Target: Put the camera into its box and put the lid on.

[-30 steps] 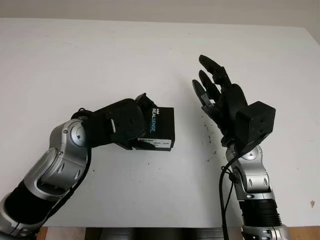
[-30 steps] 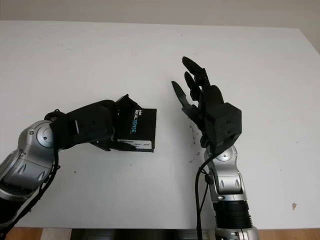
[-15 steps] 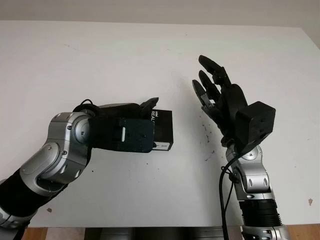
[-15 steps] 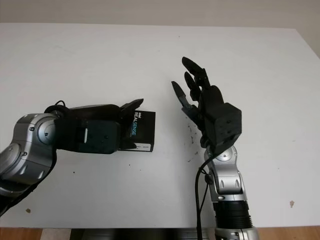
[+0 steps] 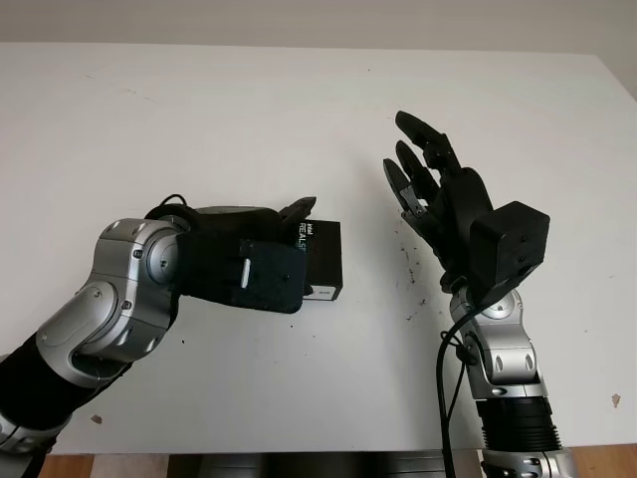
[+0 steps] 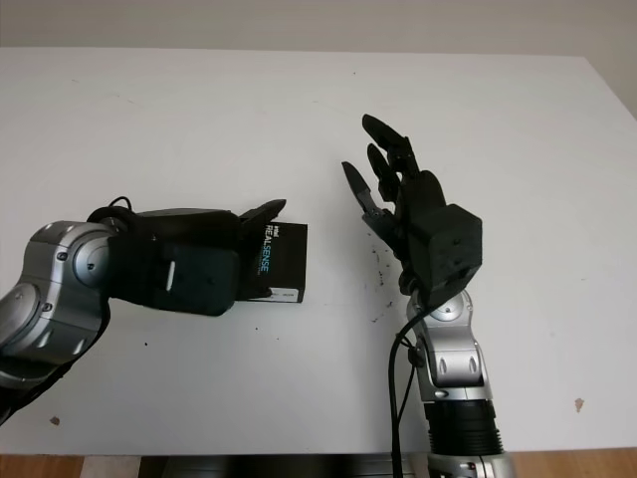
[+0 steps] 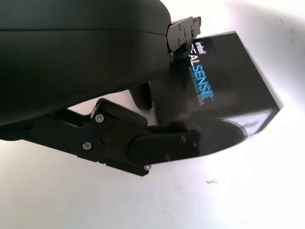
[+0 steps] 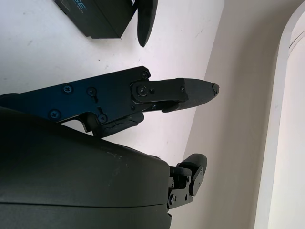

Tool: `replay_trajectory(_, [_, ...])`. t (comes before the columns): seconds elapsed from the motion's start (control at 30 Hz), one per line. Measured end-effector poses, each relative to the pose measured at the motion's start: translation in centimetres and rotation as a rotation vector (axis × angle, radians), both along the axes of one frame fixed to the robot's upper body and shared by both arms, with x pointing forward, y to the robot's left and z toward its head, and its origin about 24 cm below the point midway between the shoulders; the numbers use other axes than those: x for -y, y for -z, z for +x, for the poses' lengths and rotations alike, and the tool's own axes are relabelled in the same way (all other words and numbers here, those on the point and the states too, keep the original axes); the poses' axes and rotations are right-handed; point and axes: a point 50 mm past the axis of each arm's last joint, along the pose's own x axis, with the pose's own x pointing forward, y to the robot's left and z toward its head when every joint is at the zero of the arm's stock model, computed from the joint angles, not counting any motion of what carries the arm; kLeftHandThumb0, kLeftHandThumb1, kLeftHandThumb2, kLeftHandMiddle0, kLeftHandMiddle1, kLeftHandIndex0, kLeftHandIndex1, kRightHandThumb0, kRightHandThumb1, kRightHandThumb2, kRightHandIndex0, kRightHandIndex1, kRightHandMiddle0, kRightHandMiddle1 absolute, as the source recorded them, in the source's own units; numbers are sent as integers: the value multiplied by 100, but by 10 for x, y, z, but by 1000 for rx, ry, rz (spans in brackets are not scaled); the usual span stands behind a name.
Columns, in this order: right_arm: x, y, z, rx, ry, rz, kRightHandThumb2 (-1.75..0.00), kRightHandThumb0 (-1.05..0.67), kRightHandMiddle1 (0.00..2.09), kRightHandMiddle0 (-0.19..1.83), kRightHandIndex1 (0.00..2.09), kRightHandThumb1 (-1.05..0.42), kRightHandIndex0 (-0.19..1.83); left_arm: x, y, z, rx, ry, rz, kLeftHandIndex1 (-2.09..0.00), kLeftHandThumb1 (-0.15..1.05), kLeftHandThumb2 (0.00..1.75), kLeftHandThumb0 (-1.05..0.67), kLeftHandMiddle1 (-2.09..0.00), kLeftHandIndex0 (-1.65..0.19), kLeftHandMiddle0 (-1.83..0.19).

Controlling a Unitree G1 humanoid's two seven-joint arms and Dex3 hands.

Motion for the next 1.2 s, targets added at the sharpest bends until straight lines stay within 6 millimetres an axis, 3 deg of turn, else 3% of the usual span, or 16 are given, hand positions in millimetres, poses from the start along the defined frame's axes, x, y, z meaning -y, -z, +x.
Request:
replay_trajectory(0.1, [1, 0, 0, -1, -1, 1, -28, -60, 54, 1, 6, -105, 20, -10, 15, 0, 190, 122, 248, 0, 105, 75, -89, 0, 19, 19])
replay_trajectory(0.23, [1, 0, 0, 0, -7, -1, -27, -61, 56, 2, 6, -105, 22, -16, 14, 3, 238, 118, 351, 0, 105, 74, -89, 0, 19, 19])
replay_trajectory(0.4, [6, 0, 0, -2, -3, 8, -25, -61, 58, 3, 6, -105, 22, -21, 11, 4, 253, 55, 402, 0, 105, 75, -89, 0, 19, 19])
replay_trajectory(0.53, [7, 0, -1, -4, -9, 4, -26, -63, 59, 4, 7, -105, 23, -25, 12, 4, 251, 4, 332, 0, 105, 80, -90, 0, 19, 19])
replay_trajectory(0.63, [7, 0, -1, -5, -17, 7, -25, -63, 60, 4, 6, -105, 23, -28, 12, 5, 208, -51, 211, 0, 105, 80, -89, 0, 19, 19])
replay_trajectory(0.9, [11, -3, -1, 18, -24, -13, -25, -63, 61, 3, 7, -105, 24, -48, -14, 3, -79, -128, -508, 0, 105, 78, -90, 0, 19, 19])
replay_trajectory(1.2, [11, -3, -1, 19, -40, -30, -28, -61, 53, -3, 3, -105, 17, -77, -32, -4, -182, -180, -925, 0, 105, 79, -92, 0, 19, 19])
